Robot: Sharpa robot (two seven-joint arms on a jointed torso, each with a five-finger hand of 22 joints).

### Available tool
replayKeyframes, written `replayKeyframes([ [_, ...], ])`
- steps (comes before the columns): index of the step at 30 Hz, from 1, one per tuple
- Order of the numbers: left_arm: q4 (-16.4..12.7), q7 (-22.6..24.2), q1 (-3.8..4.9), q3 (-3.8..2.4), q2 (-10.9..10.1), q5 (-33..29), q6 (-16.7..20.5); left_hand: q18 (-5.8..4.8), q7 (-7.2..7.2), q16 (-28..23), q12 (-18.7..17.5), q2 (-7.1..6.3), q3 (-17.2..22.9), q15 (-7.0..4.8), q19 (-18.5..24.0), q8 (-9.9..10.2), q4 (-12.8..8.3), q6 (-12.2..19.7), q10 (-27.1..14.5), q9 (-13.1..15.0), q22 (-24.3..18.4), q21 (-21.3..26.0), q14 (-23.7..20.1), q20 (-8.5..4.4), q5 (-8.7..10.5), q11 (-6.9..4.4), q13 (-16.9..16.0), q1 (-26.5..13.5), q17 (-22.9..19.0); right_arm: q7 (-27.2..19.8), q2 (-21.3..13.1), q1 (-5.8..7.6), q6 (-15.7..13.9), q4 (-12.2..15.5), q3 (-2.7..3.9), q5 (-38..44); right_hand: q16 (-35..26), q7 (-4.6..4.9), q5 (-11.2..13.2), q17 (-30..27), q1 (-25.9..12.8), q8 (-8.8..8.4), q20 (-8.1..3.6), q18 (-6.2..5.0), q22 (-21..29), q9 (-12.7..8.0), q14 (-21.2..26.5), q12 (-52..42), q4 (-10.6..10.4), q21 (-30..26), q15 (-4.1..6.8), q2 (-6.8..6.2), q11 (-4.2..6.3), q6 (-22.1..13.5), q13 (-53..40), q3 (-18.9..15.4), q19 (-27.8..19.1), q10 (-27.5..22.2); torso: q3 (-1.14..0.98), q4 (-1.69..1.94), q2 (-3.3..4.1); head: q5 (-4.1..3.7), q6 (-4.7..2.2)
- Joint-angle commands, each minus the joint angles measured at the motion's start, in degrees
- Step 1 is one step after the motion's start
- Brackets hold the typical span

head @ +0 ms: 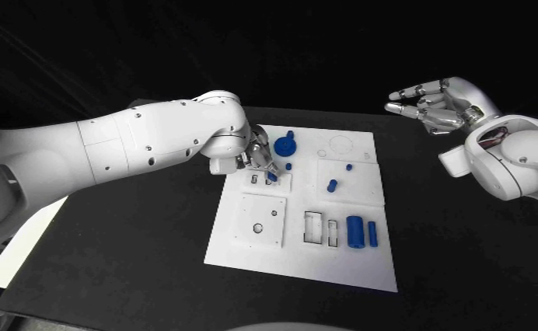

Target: Assemble the parts on the task board

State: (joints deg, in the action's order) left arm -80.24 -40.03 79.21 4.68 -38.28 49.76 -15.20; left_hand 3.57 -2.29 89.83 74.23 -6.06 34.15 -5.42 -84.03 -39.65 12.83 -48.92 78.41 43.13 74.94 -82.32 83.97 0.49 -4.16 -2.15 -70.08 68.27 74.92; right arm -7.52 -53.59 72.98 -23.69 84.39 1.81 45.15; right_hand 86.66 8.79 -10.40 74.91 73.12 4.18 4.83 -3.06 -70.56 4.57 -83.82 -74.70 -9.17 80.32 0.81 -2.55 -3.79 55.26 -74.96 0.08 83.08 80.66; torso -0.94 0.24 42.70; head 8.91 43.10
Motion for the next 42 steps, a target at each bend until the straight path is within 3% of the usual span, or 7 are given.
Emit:
replayKeyframes([
  [1,-1.66,-4.79,-0.16,-0.07,-0.9,0.89,5.17,-0.9,0.08,0.17,0.19,0.1,8.66,0.05,-1.71,-0.29,-8.24,0.37,0.2,0.26,1.23,-0.43,6.03,0.34,0.27,0.21,-0.23,-0.67,15.08,0.09,0.02,-0.06,0.74,-0.12,0.02,0.75,-0.35,-0.16,0.56,9.69,0.03,0.26,0.15,-0.79,0.03,0.09,-4.84,0.2,-0.06,-0.39,-0.03,0.45,0.1,0.31,-4.47,-0.55,-0.4,-0.43,-0.05,0.02,-0.03,-0.2,-0.03],
  [7,-5.13,-4.83,-0.94,-0.12,-3.09,6.35,8.5,-1.02,0.19,0.17,0.62,-0.17,9.49,-0.02,-1.93,-0.74,-8.71,0.4,0.57,0.77,1.85,-0.75,6.03,0.29,0.34,0.13,-0.69,-1.51,15.08,0.13,-0.08,-0.08,0.73,-0.12,0.01,0.77,-0.37,-0.17,1.21,9.69,-0.08,0.28,0.15,-0.81,0.16,0.1,-4.84,0.25,-0.17,-0.48,-0.02,0.53,0.1,0.33,-4.4,-0.97,-0.43,-0.47,-0.07,0.11,-0.06,0.04,0.17],
  [18,-9.62,-5.05,-2.97,-0.14,-5.38,17.08,12.72,-1.13,0.33,0.17,1.57,-0.61,9.95,-0.11,-2.16,-1.08,-9.03,0.27,1.33,1.12,2.46,-1.08,6.03,0.21,0.41,0.0,-1.78,-2.17,15.08,0.04,-0.17,-0.1,0.76,-0.2,0.0,0.77,-0.39,-0.17,1.35,9.67,-0.13,0.29,0.15,-0.82,0.18,0.11,-4.84,0.24,-0.21,-0.49,-0.02,0.55,0.1,0.33,-4.4,-1.08,-0.43,-0.47,-0.01,0.73,-0.13,-0.01,0.47],
  [25,-10.43,-5.46,-3.51,-0.15,-5.47,19.93,13.17,-1.17,0.39,0.17,1.76,-0.72,10.1,-0.15,-2.24,-1.2,-9.06,0.2,1.49,1.24,2.69,-1.21,6.03,0.17,0.49,-0.04,-1.99,-2.43,15.08,0.08,-0.1,-0.16,0.76,-0.09,0.0,1.15,-0.4,-0.17,1.44,9.66,-0.18,0.3,0.15,-0.83,0.23,0.11,-4.84,0.21,-0.27,-0.53,-0.02,0.58,0.1,0.34,-4.41,-1.17,-0.45,-0.45,-0.02,0.53,-0.06,0.17,0.54],
  [42,-9.56,-6.25,-4.36,-0.15,-4.35,18.98,12.33,-1.15,0.46,0.17,1.83,-0.59,10.41,-0.21,-2.24,-1.37,-8.92,0.08,1.57,1.41,2.62,-1.17,6.03,0.12,0.72,-0.1,-2.05,-2.93,15.08,0.13,-0.06,-0.26,0.84,0.0,-0.01,1.31,-0.41,-0.17,1.47,9.65,-0.19,0.3,0.15,-0.84,0.29,0.12,-4.83,0.19,-0.27,-0.56,-0.02,0.58,0.1,0.35,-4.42,-1.22,-0.47,-0.44,-0.05,0.57,-0.01,0.0,0.91],
])
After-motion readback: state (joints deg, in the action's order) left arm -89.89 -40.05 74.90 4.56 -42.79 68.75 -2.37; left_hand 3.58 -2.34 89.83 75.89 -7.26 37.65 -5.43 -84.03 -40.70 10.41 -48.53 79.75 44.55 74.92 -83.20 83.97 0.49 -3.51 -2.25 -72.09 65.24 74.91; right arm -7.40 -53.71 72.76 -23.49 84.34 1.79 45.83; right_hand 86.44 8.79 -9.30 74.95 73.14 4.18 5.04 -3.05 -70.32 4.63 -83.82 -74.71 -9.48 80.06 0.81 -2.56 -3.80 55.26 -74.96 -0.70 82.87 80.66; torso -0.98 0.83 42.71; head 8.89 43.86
